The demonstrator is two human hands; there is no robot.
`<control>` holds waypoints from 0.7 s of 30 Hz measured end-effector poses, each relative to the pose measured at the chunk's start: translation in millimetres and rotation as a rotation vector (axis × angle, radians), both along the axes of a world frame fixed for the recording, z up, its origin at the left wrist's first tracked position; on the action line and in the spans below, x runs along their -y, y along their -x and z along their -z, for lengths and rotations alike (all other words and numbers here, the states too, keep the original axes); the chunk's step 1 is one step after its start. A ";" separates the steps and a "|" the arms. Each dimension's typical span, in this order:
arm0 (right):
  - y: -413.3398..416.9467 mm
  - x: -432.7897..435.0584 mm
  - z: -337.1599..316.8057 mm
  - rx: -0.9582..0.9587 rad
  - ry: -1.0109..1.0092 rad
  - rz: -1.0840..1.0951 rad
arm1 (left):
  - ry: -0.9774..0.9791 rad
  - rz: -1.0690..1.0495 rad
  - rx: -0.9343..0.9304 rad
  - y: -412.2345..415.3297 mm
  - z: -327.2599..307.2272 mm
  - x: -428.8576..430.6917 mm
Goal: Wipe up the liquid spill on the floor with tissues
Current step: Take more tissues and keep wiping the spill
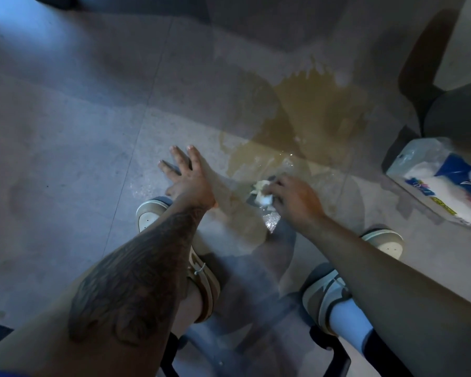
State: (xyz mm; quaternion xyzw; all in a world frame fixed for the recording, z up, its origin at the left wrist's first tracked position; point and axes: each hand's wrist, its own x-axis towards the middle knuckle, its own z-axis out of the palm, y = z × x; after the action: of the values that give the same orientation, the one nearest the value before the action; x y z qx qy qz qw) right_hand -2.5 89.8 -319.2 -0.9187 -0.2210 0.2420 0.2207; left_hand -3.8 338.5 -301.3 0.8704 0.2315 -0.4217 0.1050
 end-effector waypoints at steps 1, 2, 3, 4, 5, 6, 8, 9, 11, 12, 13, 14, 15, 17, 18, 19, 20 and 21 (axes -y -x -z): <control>-8.5 4.2 -1.5 0.005 0.029 0.055 | 0.002 -0.001 -0.001 0.3 1.4 0.7; -18.7 6.7 -2.7 0.018 0.056 0.112 | 0.002 -0.005 0.000 0.2 1.5 0.6; -29.6 8.2 -6.5 0.029 0.081 0.181 | 0.001 -0.008 0.000 -0.2 1.4 0.6; -40.4 10.7 -9.9 0.035 0.097 0.253 | 0.000 -0.008 -0.002 -0.7 0.7 0.6; -50.1 12.2 -13.8 0.042 0.113 0.318 | -0.002 0.000 -0.009 -0.9 0.5 0.2; -58.6 13.9 -17.3 0.050 0.127 0.369 | 0.004 0.008 -0.019 -1.0 0.2 -0.7; -70.1 16.2 -26.6 0.033 0.141 0.459 | 0.025 0.017 -0.022 -0.9 -2.2 -2.6; -73.6 17.0 -31.6 0.020 0.123 0.501 | 0.034 0.021 -0.019 -0.2 -2.9 -5.4; -78.5 20.4 -43.0 -0.018 0.061 0.562 | 0.040 0.042 -0.034 -6.2 -12.4 -11.3; -79.6 23.4 -49.3 -0.057 0.026 0.598 | 0.043 0.080 -0.050 -10.8 -18.4 -14.6; -80.9 26.3 -57.0 -0.096 -0.012 0.636 | 0.063 0.125 -0.057 -17.9 -26.7 -16.2; -81.5 29.0 -64.6 -0.123 -0.057 0.671 | 0.119 0.149 -0.046 -25.9 -34.9 -16.3; -81.1 31.0 -73.5 -0.136 -0.094 0.698 | 0.192 0.136 -0.018 -33.7 -44.9 -12.7; -83.8 33.9 -92.5 -0.126 -0.167 0.741 | 0.314 0.049 0.053 -49.3 -69.2 6.2; -86.4 35.0 -102.1 -0.117 -0.197 0.766 | 0.365 -0.004 0.085 -56.0 -81.6 20.7; -89.1 36.7 -113.0 -0.110 -0.224 0.792 | 0.429 -0.065 0.115 -61.7 -92.3 36.2; -91.9 38.5 -123.2 -0.105 -0.251 0.825 | 0.504 -0.122 0.144 -66.1 -103.2 54.2; -95.7 41.3 -136.0 -0.095 -0.279 0.858 | 0.573 -0.163 0.154 -71.6 -114.9 71.8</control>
State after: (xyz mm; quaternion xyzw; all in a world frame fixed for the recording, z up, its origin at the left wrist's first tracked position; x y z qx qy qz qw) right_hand 93.2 48.5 -183.2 -0.8766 0.1594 0.1386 0.4324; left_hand 67.7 266.7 -186.4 0.8133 0.1633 -0.3928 0.3968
